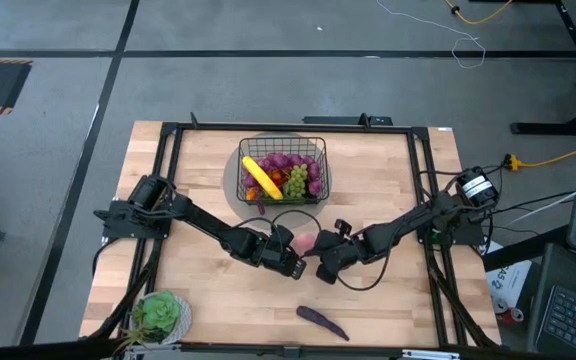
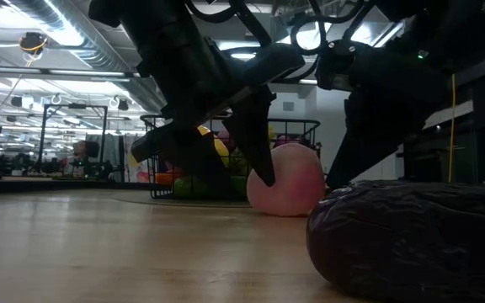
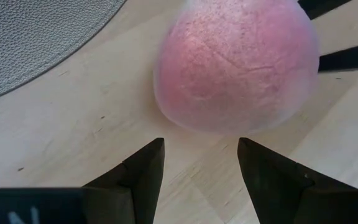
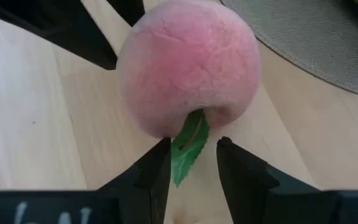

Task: Build produce basket
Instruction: Put the pink peach into the wire basket

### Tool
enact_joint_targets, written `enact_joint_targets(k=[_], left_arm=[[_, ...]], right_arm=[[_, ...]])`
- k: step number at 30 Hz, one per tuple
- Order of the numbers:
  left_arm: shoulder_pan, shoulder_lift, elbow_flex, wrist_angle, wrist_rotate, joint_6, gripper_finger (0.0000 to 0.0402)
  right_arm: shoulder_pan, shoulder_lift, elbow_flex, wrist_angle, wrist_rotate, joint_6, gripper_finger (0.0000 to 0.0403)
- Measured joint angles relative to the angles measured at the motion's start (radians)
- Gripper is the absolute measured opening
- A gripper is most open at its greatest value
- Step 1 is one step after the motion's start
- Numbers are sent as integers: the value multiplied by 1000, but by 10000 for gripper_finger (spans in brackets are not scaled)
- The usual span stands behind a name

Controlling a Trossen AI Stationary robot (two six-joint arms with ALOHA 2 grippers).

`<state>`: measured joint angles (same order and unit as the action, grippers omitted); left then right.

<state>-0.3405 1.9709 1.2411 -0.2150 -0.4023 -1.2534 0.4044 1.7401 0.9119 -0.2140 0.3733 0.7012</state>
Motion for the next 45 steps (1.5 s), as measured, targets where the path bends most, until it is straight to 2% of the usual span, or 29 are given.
enact_joint_targets(k=[11, 19, 33, 45], left_arm=[[0, 0, 0, 0, 0, 4, 199], [2, 0, 0, 0, -2, 7, 199], [2, 0, 0, 0, -4, 6, 199], [2, 0, 0, 0, -4, 6, 199]], right_arm=[[-29, 0, 1, -83, -3, -92, 130], [-28, 0, 1, -83, -79, -212, 130], [-36, 0, 21, -109, -53, -318, 130], [-75, 0, 24, -112, -51, -343, 130]])
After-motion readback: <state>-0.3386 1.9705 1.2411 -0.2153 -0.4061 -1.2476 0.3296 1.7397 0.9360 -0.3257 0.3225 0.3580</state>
